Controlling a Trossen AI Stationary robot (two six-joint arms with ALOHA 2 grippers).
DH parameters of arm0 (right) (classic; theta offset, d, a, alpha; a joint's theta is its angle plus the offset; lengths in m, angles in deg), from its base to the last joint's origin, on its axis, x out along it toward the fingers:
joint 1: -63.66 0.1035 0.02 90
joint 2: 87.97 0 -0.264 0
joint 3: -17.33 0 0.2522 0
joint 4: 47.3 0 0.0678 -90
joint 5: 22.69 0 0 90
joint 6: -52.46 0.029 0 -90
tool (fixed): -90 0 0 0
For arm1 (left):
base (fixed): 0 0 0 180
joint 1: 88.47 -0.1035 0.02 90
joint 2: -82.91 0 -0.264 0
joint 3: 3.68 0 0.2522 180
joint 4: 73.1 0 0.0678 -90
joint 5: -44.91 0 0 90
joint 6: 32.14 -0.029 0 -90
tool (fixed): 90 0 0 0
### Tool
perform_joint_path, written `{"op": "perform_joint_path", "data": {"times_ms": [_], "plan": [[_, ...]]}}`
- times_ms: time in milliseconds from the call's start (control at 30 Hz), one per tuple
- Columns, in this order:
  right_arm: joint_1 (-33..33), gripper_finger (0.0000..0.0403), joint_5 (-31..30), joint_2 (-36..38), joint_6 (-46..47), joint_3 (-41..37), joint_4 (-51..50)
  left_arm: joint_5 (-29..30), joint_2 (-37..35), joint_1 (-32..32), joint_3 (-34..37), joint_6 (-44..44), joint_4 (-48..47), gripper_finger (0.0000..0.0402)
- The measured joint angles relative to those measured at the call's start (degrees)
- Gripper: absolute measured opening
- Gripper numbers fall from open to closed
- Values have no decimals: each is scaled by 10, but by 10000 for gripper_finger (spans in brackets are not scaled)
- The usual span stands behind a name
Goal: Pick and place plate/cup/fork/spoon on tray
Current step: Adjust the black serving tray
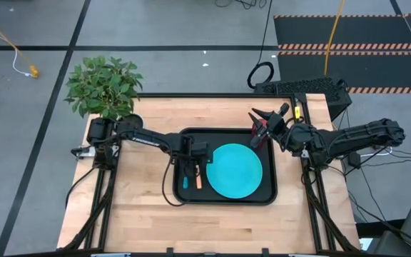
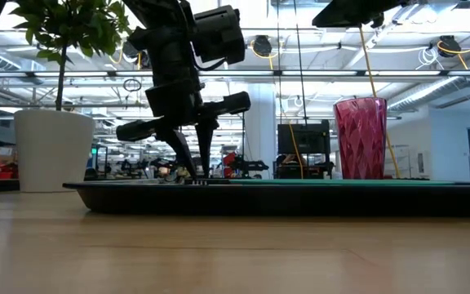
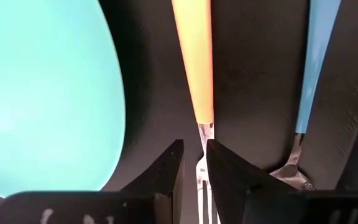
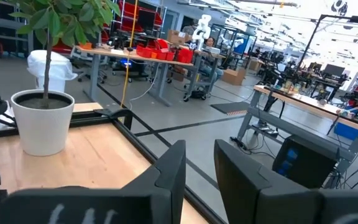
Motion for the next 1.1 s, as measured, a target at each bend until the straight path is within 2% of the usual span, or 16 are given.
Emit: {"op": "perform_joint_path", "data": {"times_ms": [267,400,533,700,867,967,1100], "plan": [[0,78,0,2,1,0,0,43,0,0,0,1,5,73],[0,78,0,2,1,0,-1,106,-10,4,0,25,3,74],[0,78,0,2,-9,0,0,156,-34,10,0,141,16,74],[0,77,-1,4,-22,0,0,164,-82,17,0,301,36,74],[5,77,5,19,-41,0,-30,163,-136,14,0,544,45,74],[5,77,13,27,-35,0,-88,131,-158,3,0,647,47,74],[3,77,14,26,27,26,-170,-53,-192,-26,23,700,106,74]]}}
